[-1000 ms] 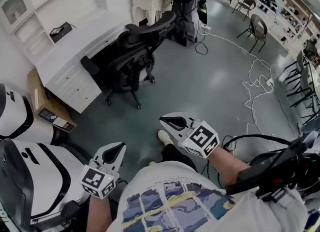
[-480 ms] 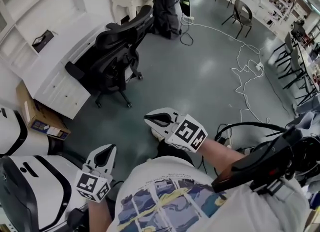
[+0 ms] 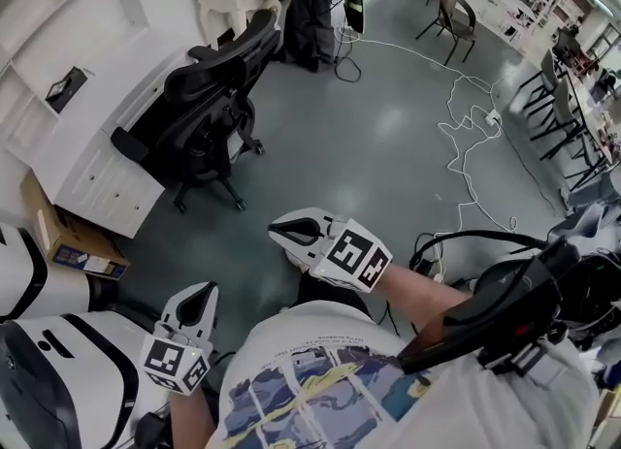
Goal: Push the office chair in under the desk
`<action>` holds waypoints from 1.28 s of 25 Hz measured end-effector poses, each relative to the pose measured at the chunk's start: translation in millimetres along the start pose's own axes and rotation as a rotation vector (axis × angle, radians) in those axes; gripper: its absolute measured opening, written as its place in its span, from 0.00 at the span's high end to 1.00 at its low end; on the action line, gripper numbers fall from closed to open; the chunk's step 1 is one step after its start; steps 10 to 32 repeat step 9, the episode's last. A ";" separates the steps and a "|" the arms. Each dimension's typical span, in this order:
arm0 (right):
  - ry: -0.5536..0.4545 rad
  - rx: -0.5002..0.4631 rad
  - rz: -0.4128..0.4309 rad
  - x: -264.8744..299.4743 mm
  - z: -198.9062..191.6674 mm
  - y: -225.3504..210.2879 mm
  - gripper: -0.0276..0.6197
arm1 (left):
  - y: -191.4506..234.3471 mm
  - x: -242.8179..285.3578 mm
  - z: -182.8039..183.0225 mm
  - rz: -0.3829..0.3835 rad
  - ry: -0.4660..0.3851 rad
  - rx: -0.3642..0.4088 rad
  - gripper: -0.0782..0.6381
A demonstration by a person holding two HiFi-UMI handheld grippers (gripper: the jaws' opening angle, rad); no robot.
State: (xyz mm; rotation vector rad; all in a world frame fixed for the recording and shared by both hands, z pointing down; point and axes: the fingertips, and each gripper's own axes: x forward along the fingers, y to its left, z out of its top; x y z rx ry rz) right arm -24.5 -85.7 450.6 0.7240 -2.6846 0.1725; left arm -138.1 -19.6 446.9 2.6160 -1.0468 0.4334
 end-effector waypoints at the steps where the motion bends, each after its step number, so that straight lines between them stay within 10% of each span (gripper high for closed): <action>1: 0.001 0.000 0.000 0.3 -0.2 -1.7 0.92 | 0.9 1.7 0.9 -0.002 0.001 0.001 0.87; 32: 0.000 0.004 -0.005 4.0 -4.7 -20.5 0.92 | 6.1 17.2 2.6 -0.011 0.016 0.004 0.87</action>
